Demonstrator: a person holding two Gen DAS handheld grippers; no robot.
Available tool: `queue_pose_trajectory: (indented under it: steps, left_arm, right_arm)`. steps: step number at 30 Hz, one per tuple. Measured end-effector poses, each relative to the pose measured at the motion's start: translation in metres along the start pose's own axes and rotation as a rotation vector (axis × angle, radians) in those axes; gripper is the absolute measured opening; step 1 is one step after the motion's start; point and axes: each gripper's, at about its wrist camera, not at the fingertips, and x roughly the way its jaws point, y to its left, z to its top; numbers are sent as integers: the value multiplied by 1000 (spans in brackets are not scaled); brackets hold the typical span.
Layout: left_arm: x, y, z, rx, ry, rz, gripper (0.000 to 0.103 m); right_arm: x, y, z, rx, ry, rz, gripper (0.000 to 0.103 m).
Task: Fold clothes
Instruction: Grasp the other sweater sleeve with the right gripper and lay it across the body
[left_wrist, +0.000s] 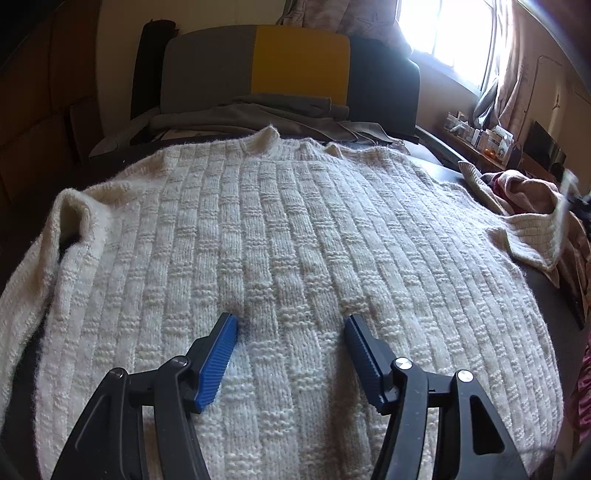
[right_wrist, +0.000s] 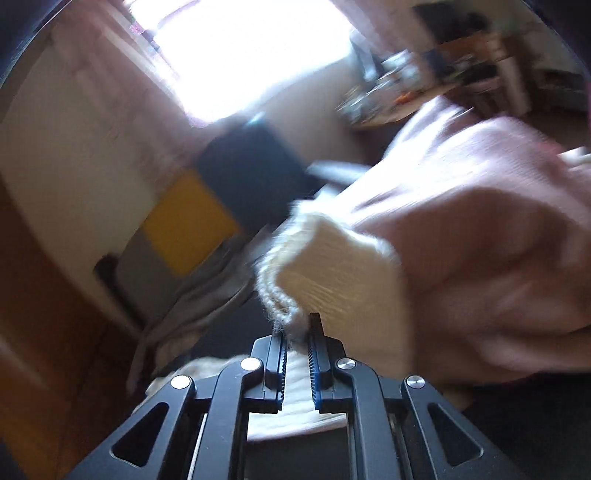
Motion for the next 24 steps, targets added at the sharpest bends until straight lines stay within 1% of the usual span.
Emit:
queue_pose_trajectory:
  steps: [1, 3, 4, 6, 7, 9, 11, 12, 13, 14, 15, 16, 18, 20, 23, 24]
  left_arm:
    - [0, 0, 2, -6, 10, 1, 62]
    - [-1, 0, 10, -44, 50, -23, 62]
    - [-1, 1, 15, -79, 63, -56, 62]
    - [-3, 0, 29, -155, 88, -185, 62]
    - [-3, -3, 36, -168, 93, -233, 62]
    - [-1, -14, 51, -183, 101, -310, 62]
    - [8, -24, 63, -206, 137, -391, 62]
    - [17, -30, 70, -236, 168, -445, 62]
    - [24, -35, 74, -259, 194, -476, 62]
    - [32, -39, 78, -283, 221, -507, 62]
    - [40, -45, 81, -312, 251, -541, 62]
    - [49, -51, 84, -341, 282, -574, 62]
    - [67, -68, 88, -389, 349, -642, 62]
    - [80, -87, 92, -388, 378, -658, 62]
    - [94, -110, 95, -380, 407, -668, 62]
    - [99, -117, 96, -382, 416, -666, 62]
  right_arm:
    - [14, 13, -9, 1, 38, 30, 11]
    - [43, 42, -31, -19, 120, 66, 11]
    - [57, 55, -44, -39, 159, 70, 11]
    - [77, 76, -70, -66, 227, 76, 11]
    - [88, 86, -84, -85, 263, 77, 11]
    - [100, 101, -109, -150, 305, 48, 11]
    - [104, 107, -127, -189, 329, 46, 15]
    - [100, 112, -134, -224, 330, 32, 21]
    - [96, 113, -137, -245, 331, 35, 26]
    - [92, 114, -139, -264, 331, 38, 35]
    - [86, 113, -140, -276, 324, 45, 42]
    - [79, 111, -142, -288, 317, 52, 44]
    - [67, 108, -145, -313, 304, 66, 52]
    - [59, 106, -165, -352, 322, 66, 57]
    - [58, 101, -191, -389, 361, 55, 57]
    - [57, 100, -198, -401, 361, 56, 58]
